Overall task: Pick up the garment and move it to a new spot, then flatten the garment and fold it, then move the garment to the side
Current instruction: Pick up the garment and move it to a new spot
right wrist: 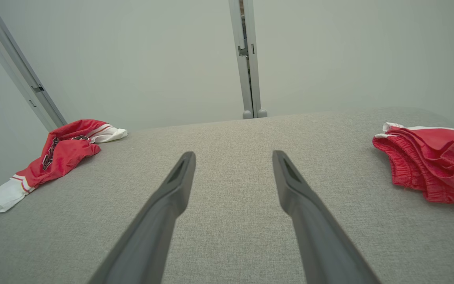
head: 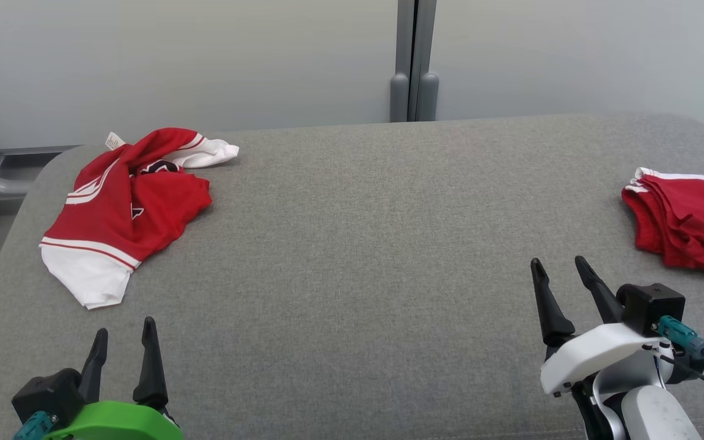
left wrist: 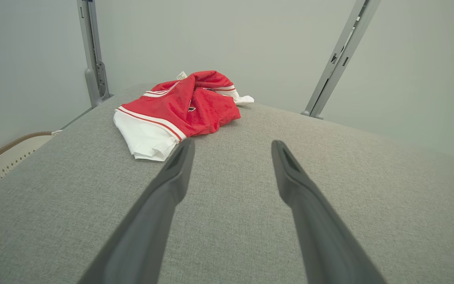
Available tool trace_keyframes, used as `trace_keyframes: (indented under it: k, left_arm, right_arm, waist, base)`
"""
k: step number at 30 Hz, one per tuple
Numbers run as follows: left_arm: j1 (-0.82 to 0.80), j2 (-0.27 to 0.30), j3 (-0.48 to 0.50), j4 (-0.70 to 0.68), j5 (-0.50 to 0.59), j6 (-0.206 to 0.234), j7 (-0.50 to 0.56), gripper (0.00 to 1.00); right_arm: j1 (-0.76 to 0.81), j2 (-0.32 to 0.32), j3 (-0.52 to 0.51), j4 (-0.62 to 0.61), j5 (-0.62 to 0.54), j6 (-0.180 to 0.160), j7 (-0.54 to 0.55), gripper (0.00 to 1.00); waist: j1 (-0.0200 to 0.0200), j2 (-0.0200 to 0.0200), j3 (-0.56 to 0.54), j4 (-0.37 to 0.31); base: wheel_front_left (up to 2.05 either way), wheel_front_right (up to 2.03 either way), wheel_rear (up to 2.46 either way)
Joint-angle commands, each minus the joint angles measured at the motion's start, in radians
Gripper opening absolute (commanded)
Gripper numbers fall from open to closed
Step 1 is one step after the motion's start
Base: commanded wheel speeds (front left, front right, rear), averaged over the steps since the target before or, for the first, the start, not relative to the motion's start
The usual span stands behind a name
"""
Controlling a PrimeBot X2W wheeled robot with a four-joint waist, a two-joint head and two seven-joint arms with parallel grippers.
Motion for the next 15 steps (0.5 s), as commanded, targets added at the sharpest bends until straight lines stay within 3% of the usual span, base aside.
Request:
trace_keyframes:
  k: [1, 9, 15]
  left_arm:
    - [0.007, -0.001, 0.0, 0.0, -0.003, -0.005, -0.003, 1.0]
    - [-0.006, 0.003, -0.013, 0.006, 0.003, -0.011, 0.004, 1.0]
    - [-0.016, 0.006, -0.015, 0.009, 0.007, -0.004, 0.009, 1.0]
  right_arm:
    - [0.008, -0.001, -0.003, -0.006, 0.003, -0.001, 0.004, 1.0]
    - [0.015, -0.001, -0.003, -0.01, -0.007, -0.001, 0.005, 1.0]
    - [0.024, -0.001, 0.005, -0.005, 0.004, -0.001, -0.005, 1.0]
  waist:
    - [0.0001, 0.0, -0.001, 0.001]
    - [0.0001, 0.0, -0.007, 0.026]
    - [0.0001, 0.0, -0.012, 0.088]
  base:
    - [0.0, 0.0, 0.0]
    - [0.0, 0.0, 0.0]
    - [0.0, 0.0, 0.0]
